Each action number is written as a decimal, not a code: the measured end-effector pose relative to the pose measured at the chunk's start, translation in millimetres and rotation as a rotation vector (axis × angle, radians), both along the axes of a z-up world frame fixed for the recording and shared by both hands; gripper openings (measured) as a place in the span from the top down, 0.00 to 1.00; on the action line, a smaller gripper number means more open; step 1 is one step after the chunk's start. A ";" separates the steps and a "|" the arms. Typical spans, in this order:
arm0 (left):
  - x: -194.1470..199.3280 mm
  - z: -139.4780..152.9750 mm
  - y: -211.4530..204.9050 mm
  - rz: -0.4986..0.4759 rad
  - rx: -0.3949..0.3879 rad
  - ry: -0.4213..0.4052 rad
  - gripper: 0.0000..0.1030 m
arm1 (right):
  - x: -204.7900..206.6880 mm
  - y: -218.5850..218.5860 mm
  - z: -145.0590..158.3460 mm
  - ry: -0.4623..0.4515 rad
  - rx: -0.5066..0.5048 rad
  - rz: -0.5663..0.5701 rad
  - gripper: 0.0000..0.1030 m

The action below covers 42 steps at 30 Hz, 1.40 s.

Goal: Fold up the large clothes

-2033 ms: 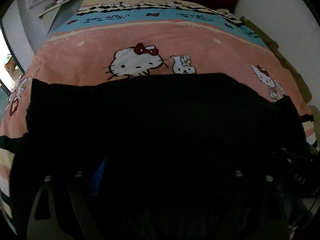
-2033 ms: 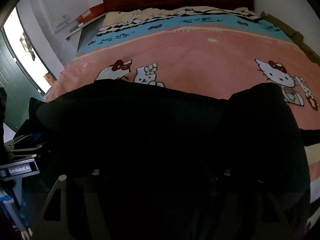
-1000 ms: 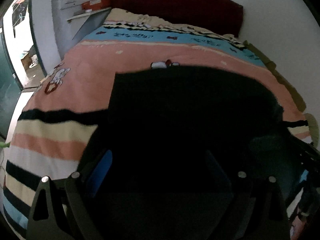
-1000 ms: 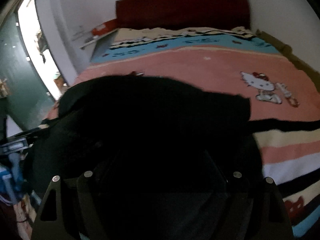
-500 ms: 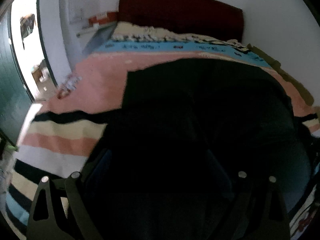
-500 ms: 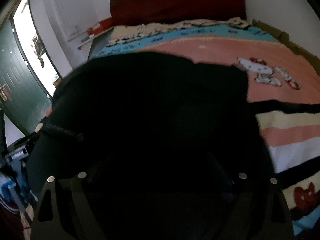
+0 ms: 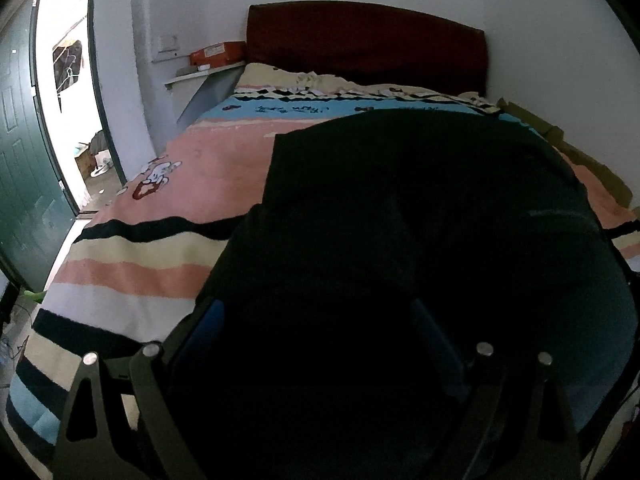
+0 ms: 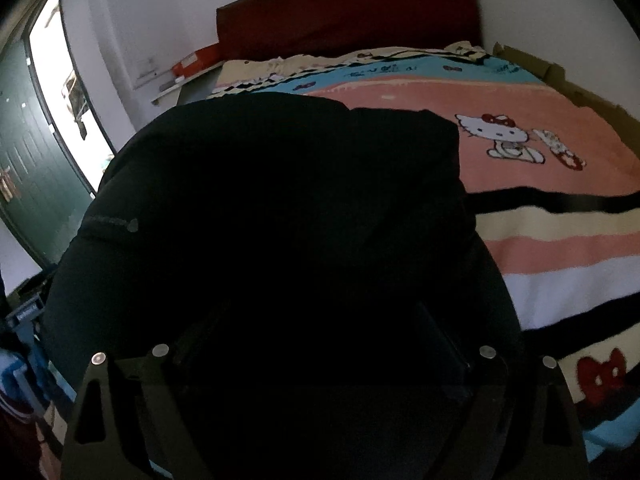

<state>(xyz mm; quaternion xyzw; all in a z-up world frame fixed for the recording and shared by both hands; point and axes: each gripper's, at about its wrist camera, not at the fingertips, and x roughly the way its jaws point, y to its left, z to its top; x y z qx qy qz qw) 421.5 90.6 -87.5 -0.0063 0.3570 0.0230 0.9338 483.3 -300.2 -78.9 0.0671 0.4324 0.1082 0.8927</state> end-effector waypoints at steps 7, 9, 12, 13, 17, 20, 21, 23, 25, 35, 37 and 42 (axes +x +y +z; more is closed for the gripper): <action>-4.7 -7.8 -3.1 -0.002 0.018 -0.023 0.08 | 0.8 -3.3 -10.2 -0.005 0.029 -0.003 0.11; -5.7 -9.9 -3.4 -0.002 0.019 -0.027 0.08 | 0.6 -3.4 -12.9 -0.006 0.033 -0.002 0.11; -7.4 -12.7 -4.6 -0.003 0.022 -0.033 0.08 | 1.8 -4.8 -16.5 -0.006 0.042 0.001 0.10; -7.1 -12.6 -4.8 -0.003 0.022 -0.033 0.08 | 1.1 -4.7 -17.3 -0.006 0.043 0.002 0.10; -7.5 -15.1 -5.9 -0.004 0.025 -0.034 0.08 | 0.2 -4.8 -20.5 -0.010 0.051 0.002 0.10; -8.2 -16.1 -7.1 -0.003 0.029 -0.036 0.08 | 0.8 -5.2 -22.7 -0.011 0.057 0.004 0.10; -8.2 -16.3 -6.8 -0.003 0.028 -0.037 0.08 | 0.7 -5.1 -23.0 -0.011 0.059 0.005 0.10; -7.8 -18.4 -6.6 -0.003 0.033 -0.041 0.08 | 0.9 -5.3 -24.6 -0.009 0.065 0.006 0.09; -7.2 -18.5 -6.8 0.001 0.033 -0.035 0.08 | 0.9 -5.0 -25.4 -0.007 0.066 0.005 0.09; 35.3 44.3 -13.0 -0.044 0.018 -0.008 0.08 | 12.8 7.7 26.8 -0.017 0.012 0.009 0.09; 56.9 47.3 -24.1 -0.071 0.020 0.010 0.08 | 28.7 22.0 40.0 -0.042 -0.004 0.028 0.09; 111.6 40.1 -61.9 -0.106 0.034 0.066 0.08 | 74.4 72.2 50.1 -0.046 -0.031 0.119 0.09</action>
